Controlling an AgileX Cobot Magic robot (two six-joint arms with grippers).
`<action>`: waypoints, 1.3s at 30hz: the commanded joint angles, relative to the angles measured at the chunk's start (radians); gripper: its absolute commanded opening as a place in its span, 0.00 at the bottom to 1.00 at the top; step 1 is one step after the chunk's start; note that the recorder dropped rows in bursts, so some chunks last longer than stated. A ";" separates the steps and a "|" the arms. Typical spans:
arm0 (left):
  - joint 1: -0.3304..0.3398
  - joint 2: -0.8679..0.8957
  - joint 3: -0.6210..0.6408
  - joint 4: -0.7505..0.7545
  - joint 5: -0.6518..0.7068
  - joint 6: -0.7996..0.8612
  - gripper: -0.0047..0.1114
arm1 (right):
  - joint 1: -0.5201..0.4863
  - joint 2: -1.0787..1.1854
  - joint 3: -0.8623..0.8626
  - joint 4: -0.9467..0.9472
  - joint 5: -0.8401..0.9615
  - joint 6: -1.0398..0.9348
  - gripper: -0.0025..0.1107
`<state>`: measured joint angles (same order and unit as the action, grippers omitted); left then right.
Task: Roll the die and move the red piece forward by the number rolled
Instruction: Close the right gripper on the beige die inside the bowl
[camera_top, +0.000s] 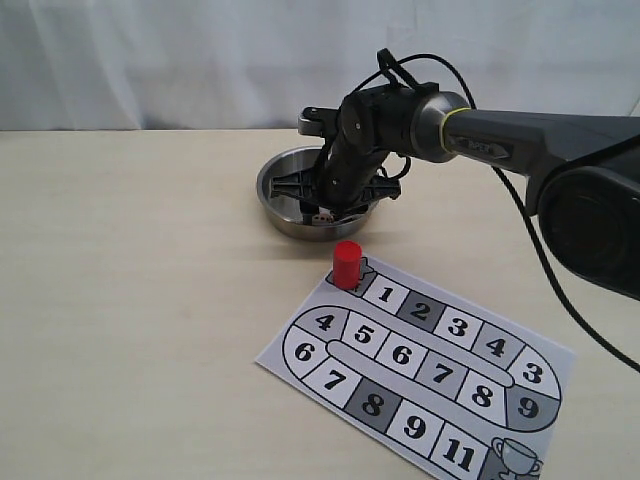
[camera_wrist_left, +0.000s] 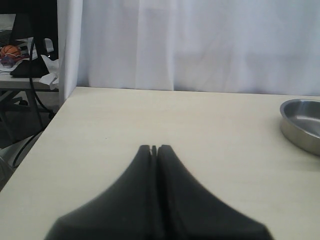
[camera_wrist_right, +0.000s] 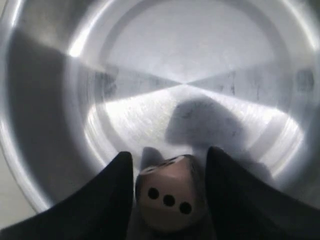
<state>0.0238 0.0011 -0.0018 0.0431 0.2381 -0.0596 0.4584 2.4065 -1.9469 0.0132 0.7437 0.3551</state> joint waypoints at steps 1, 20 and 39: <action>0.000 -0.001 0.002 -0.001 -0.006 -0.005 0.04 | -0.003 -0.002 -0.002 0.001 -0.010 -0.003 0.28; 0.000 -0.001 0.002 0.000 -0.010 -0.005 0.04 | -0.005 -0.006 -0.012 -0.080 -0.084 -0.003 0.06; 0.000 -0.001 0.002 0.000 -0.006 -0.005 0.04 | -0.005 0.007 -0.121 -0.141 0.157 -0.003 0.50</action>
<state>0.0238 0.0011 -0.0018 0.0431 0.2381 -0.0596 0.4584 2.4065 -2.0604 -0.0980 0.8729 0.3551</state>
